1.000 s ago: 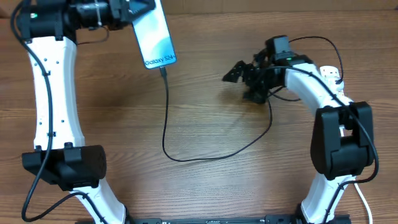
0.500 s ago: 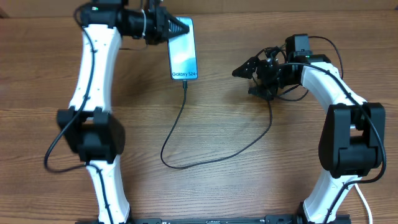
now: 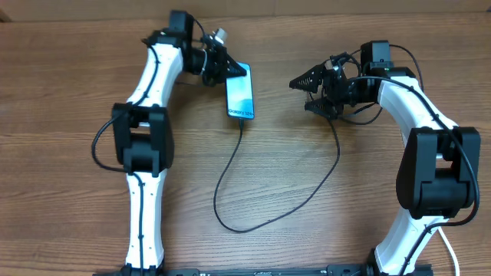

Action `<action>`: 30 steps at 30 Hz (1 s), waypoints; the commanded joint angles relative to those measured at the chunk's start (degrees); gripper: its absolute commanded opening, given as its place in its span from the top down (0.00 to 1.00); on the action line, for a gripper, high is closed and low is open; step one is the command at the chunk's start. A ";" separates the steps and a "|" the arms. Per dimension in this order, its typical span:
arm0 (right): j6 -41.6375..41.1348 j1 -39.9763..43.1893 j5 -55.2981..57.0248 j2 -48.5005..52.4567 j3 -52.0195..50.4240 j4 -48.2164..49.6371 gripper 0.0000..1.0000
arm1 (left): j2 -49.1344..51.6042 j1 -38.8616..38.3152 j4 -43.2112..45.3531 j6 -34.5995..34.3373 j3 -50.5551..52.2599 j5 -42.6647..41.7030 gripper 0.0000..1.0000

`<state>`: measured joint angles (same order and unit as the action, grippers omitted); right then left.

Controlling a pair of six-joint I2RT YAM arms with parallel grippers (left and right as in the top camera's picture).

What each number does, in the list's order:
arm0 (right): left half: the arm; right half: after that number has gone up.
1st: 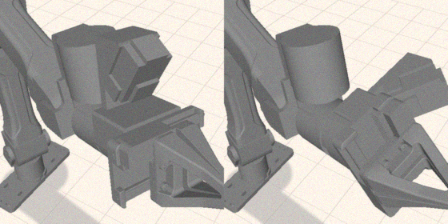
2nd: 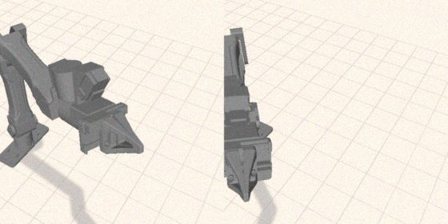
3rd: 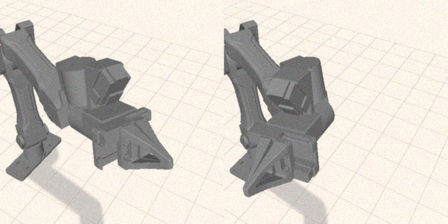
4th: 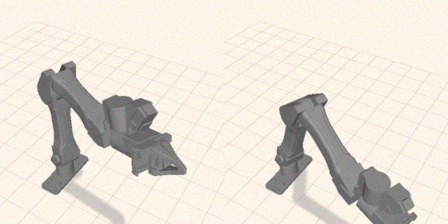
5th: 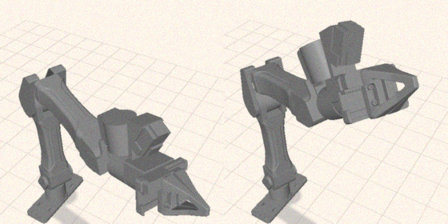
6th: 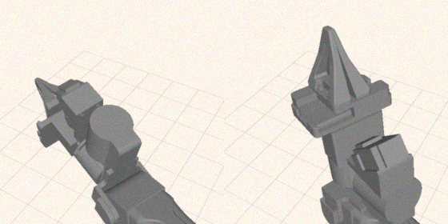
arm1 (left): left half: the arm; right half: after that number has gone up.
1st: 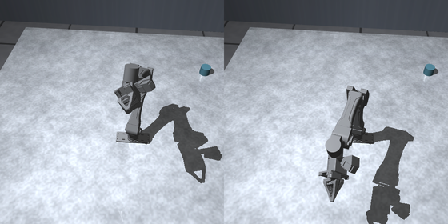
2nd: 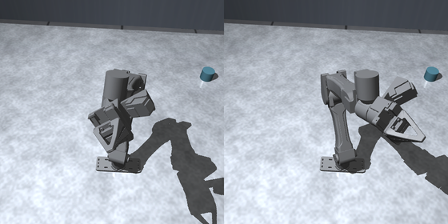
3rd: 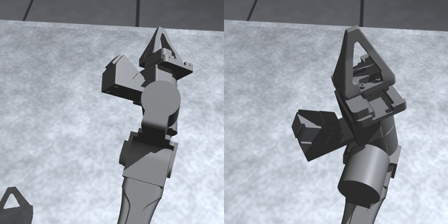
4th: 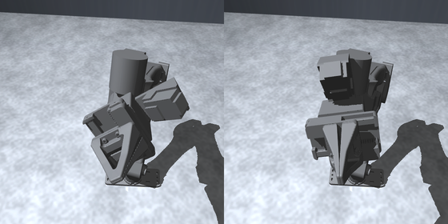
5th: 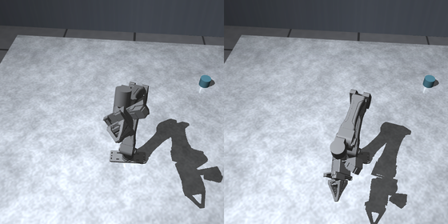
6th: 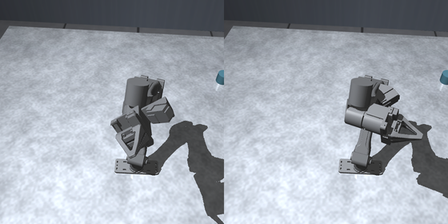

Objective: Plug charger to phone and switch on socket
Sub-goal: 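Lower the phone with the left gripper and lay it on the table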

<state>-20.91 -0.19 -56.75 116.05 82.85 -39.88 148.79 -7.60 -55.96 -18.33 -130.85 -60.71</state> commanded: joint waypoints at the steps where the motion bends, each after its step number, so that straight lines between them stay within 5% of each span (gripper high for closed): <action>1: 0.96 0.04 -0.96 -0.31 0.44 0.39 0.00 | 2.82 -1.46 0.96 -2.58 -0.35 -0.31 0.96; 15: 1.49 0.04 -0.74 -0.31 0.44 0.35 0.00 | 3.06 -4.31 0.96 -6.16 -0.33 18.97 0.96; 23: 1.51 0.02 -0.72 -0.31 0.44 0.35 0.00 | 3.04 -4.92 0.94 -6.16 -0.33 20.85 0.95; 30: 1.51 0.02 -0.72 -0.31 0.44 0.35 0.00 | 3.06 -4.92 0.72 -6.16 -0.33 20.85 0.83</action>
<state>-20.25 -0.19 -56.77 116.05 82.85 -39.86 152.14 -11.92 -54.72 -23.81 -130.98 -43.64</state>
